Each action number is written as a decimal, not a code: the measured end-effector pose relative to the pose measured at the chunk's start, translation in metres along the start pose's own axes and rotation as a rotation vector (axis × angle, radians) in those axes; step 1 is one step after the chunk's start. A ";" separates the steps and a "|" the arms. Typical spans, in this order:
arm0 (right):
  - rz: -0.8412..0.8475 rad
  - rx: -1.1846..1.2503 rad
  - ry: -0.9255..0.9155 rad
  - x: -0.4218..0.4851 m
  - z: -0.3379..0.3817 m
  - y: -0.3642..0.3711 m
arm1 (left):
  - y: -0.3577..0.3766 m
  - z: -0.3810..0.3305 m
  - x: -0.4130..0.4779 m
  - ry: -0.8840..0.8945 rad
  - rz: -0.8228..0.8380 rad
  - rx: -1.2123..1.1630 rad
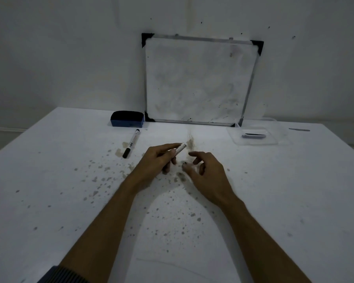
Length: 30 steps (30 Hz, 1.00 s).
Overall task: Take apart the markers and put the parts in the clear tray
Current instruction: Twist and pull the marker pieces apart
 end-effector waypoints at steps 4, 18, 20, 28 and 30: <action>-0.005 -0.187 -0.071 0.000 0.006 0.010 | -0.002 -0.005 0.001 0.015 -0.020 -0.003; 0.133 0.653 0.130 0.014 -0.011 -0.021 | 0.015 0.000 -0.005 -0.041 0.173 0.025; 0.127 0.605 0.105 0.012 -0.008 -0.020 | 0.017 0.001 -0.006 -0.046 0.179 -0.008; 0.055 0.492 0.063 0.009 -0.003 -0.026 | 0.017 -0.003 -0.005 -0.032 0.166 0.013; 0.058 0.489 0.048 0.009 -0.002 -0.028 | 0.018 -0.002 -0.005 -0.037 0.167 -0.013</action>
Point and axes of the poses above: each hand's wrist, its own x-axis towards the middle knuckle, its own y-axis out of the palm, z = x × y, the point moved 10 cm from there along x, towards the middle knuckle, and after that the axes turned 12 degrees about y, right-handed, at the moved point
